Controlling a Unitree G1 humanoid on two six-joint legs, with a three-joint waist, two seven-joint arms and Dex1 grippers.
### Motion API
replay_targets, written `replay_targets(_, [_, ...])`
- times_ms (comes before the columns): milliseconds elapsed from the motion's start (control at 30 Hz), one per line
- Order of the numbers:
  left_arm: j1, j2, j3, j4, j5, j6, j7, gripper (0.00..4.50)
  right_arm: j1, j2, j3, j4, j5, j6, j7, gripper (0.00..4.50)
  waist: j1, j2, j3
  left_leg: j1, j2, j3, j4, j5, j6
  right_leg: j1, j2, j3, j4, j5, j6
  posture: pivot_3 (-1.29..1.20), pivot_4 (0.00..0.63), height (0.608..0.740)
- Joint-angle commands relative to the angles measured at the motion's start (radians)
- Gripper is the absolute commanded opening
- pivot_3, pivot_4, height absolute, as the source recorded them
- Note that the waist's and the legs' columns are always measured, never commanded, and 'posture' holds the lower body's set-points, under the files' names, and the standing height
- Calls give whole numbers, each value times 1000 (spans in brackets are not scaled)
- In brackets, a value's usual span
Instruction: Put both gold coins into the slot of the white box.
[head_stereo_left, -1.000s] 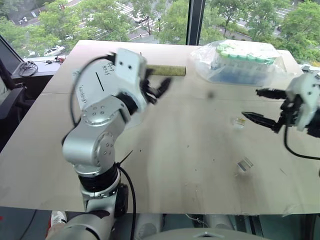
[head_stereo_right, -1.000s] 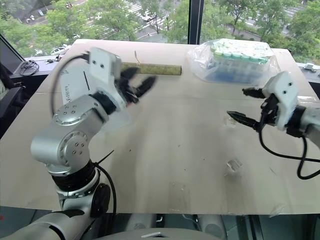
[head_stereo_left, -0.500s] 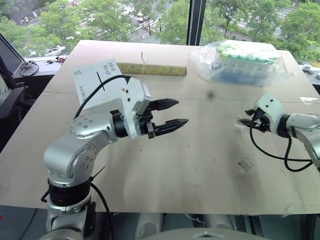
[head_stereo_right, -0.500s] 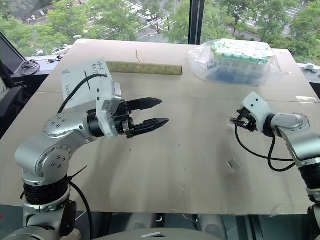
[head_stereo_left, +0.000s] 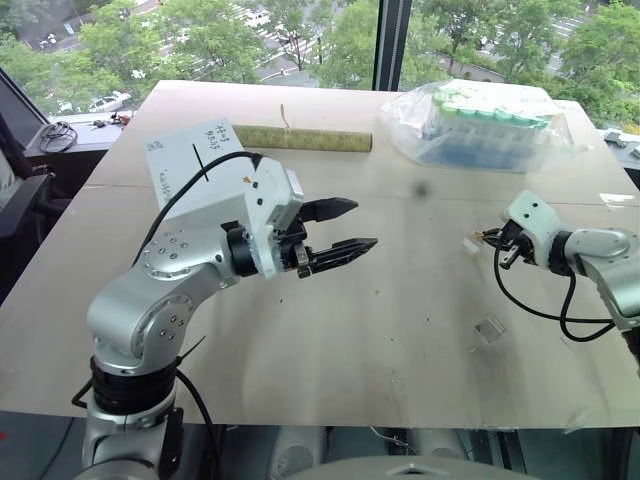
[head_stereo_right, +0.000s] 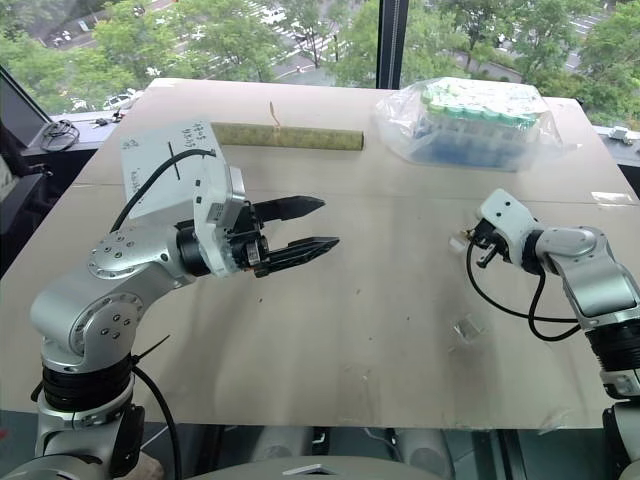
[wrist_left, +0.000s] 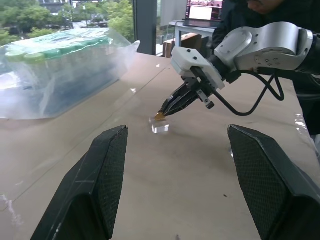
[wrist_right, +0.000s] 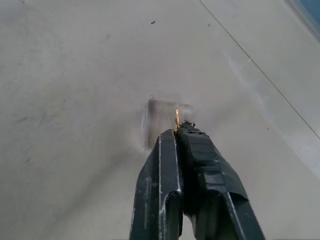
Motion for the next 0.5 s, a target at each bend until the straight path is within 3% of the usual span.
replay_targets(33, [-6, 8, -8, -29, -27, -22, 17, 3243, -18, 4, -29, -4, -8, -6, 8, 34, 0, 0, 0, 0, 0, 0, 0, 0, 0, 0, 0, 0, 0, 0, 0, 0, 150, 740])
replay_targets(233, [-4, 16, -11, -24, -46, -26, 36, 3243, -19, 4, -56, -18, 10, 16, 13, 34, -1, 0, 0, 0, 0, 0, 0, 0, 0, 0, 0, 0, 0, 0, 0, 0, 150, 740])
replay_targets(500, [-24, -11, -9, 42, -124, 0, 60, 3243, 5, 18, -262, -211, 252, 187, 54, 34, 0, 0, 0, 0, 0, -1, 0, 0, 0, 0, 0, 0, 0, 0, 1, 0, 150, 740])
